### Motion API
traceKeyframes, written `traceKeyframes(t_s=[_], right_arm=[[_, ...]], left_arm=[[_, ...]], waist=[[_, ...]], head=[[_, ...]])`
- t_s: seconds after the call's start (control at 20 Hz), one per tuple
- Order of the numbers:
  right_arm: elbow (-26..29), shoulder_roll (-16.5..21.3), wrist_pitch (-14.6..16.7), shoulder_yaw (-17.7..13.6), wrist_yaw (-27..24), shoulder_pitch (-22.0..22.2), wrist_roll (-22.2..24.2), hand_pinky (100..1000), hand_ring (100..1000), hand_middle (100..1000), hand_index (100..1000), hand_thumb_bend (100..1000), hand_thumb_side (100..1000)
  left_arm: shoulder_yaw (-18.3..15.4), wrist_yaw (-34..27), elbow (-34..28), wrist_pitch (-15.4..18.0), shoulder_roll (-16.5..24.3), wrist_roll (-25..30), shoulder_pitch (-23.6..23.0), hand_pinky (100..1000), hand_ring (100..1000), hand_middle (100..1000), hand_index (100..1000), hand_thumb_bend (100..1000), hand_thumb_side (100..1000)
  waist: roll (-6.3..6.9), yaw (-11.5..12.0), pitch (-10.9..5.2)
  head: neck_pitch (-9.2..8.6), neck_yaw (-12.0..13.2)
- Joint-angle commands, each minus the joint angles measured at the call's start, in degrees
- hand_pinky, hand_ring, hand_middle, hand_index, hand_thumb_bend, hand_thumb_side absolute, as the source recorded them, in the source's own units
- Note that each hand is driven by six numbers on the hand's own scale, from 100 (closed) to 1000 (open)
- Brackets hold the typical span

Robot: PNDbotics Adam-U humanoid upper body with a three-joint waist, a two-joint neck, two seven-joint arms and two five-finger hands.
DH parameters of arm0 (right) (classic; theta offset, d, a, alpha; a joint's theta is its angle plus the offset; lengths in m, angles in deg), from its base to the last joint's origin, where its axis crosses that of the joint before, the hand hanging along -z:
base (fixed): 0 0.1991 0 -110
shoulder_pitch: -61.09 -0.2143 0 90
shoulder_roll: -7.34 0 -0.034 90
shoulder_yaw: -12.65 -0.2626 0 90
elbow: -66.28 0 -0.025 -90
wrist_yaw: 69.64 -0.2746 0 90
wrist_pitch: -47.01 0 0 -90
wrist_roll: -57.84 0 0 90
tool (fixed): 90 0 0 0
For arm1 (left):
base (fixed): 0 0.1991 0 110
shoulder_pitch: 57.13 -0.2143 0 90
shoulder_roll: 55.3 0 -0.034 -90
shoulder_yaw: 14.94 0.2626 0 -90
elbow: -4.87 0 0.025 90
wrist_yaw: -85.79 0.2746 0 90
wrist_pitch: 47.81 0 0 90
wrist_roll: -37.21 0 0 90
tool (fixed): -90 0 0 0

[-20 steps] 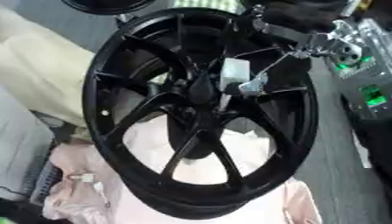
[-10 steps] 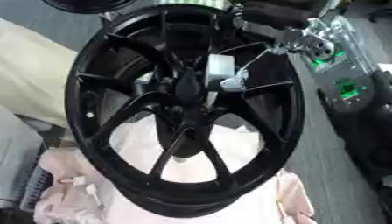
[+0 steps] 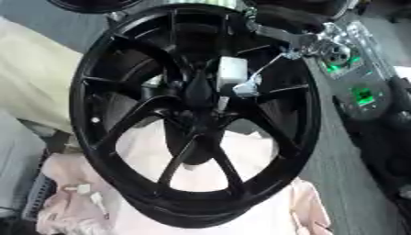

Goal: Pull the pin out of the wheel hub.

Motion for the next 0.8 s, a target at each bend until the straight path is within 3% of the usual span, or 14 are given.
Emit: traceKeyframes(t_s=[0.05,0.8], right_arm=[[0.31,0.79,-0.34,-0.92,0.6,-0.45,-0.07,712,686,507,720,514,464],[0.36,0.83,-1.4,-1.3,-0.03,0.25,-0.68,696,649,443,632,516,407]], left_arm=[[-0.64,0.2,-0.75,0.19,1.75,0.18,0.41,468,502,530,654,100,784],[-0.5,0.29,-0.74,0.09,1.92,0.33,0.39,468,502,530,652,100,787]], waist=[[0.39,-0.07,-0.74],[0.19,-0.12,-0.45]], head=[[-0.1,0.27],[-0.1,0.52]])
